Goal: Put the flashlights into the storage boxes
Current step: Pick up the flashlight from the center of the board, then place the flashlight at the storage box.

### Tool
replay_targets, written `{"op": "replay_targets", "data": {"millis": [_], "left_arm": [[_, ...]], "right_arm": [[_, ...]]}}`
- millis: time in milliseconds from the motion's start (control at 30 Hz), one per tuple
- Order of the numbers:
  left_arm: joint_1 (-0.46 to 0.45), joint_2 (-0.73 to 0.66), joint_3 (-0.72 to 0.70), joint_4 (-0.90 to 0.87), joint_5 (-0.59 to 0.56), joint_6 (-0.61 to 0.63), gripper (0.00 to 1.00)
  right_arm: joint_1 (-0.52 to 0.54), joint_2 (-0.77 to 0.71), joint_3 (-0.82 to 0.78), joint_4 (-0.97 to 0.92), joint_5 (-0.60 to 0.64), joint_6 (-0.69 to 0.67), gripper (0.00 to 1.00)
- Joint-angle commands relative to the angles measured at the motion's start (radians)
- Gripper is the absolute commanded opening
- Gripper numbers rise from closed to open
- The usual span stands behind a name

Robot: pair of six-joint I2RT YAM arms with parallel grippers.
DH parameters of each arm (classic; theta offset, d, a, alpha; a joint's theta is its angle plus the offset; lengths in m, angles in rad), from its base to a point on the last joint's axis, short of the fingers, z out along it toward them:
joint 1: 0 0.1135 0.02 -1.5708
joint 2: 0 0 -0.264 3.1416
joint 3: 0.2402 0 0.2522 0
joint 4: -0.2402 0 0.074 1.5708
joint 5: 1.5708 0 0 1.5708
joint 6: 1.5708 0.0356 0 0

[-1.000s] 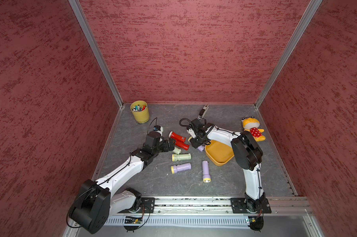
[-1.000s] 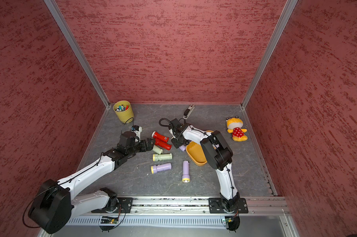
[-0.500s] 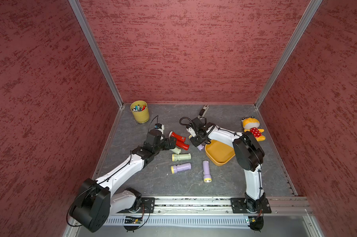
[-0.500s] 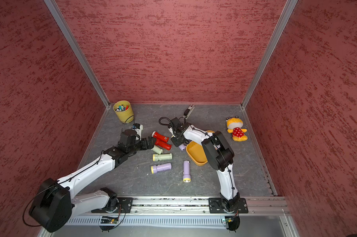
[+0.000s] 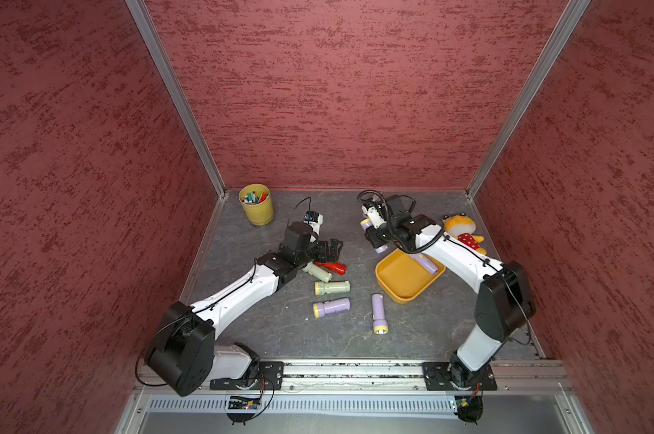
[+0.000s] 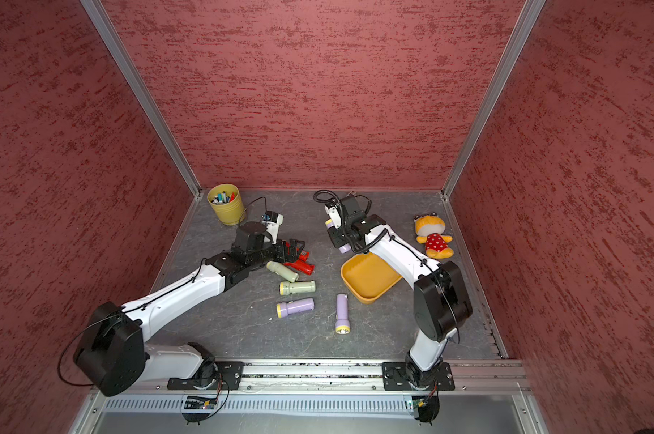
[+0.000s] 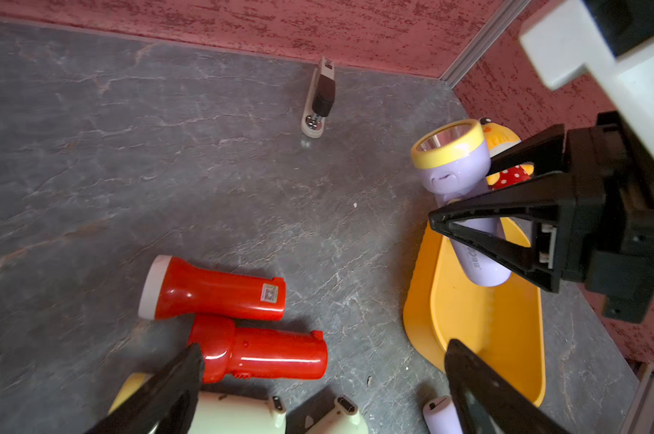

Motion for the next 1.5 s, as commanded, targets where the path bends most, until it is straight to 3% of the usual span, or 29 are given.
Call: {"op": "replay_targets", "data": {"millis": [0, 267, 533, 867, 1100, 1300, 1467], "left_arm": [[-0.008, 0.075, 0.062, 0.078, 0.071, 0.057, 0.99], [-0.011, 0.266, 0.246, 0.077, 0.215, 0.086, 0.99], [-0.013, 0.285, 0.240, 0.094, 0.257, 0.093, 1.00], [-0.024, 0.220, 0.171, 0.085, 0.208, 0.096, 0.99], [-0.024, 0.213, 0.169, 0.061, 0.169, 0.101, 0.99], [-0.022, 0.200, 0.153, 0.058, 0.140, 0.091, 0.99], [-0.022, 0.179, 0.135, 0.049, 0.113, 0.086, 0.99]], "right_arm": [[-0.062, -0.074, -0.032, -0.017, 0.027, -0.001, 0.37], [-0.162, -0.238, -0.156, 0.008, 0.040, 0.011, 0.36], [-0.231, -0.355, -0.310, -0.008, 0.110, -0.027, 0.36], [-0.275, -0.229, -0.318, -0.074, 0.227, -0.189, 0.36], [-0.282, -0.158, -0.310, -0.028, 0.062, -0.274, 0.36], [-0.283, -0.129, -0.353, -0.049, 0.041, -0.400, 0.36], [-0.281, -0.135, -0.388, 0.039, 0.040, -0.453, 0.36]]}}
